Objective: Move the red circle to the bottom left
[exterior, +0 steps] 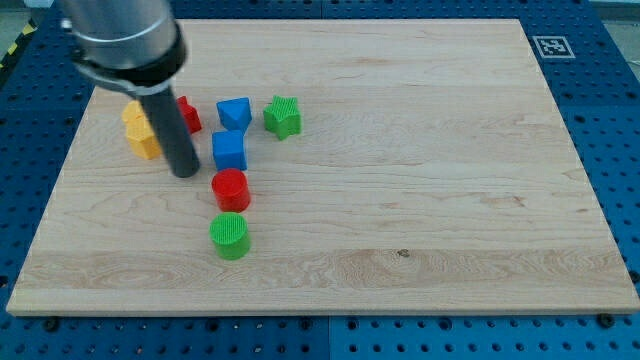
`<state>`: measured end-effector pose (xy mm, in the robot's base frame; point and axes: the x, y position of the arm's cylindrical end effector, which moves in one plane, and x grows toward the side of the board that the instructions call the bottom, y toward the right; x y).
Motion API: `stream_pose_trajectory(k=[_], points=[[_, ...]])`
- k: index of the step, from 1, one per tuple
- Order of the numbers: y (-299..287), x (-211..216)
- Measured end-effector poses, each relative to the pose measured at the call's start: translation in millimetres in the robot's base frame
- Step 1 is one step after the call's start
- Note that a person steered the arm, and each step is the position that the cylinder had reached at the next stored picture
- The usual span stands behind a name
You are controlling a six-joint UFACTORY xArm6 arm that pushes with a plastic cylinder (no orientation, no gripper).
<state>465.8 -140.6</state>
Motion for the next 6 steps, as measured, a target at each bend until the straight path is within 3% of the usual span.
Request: stream_pose_trajectory(k=[3,6], points=[[88.0,2.3],[62.2,42.0]])
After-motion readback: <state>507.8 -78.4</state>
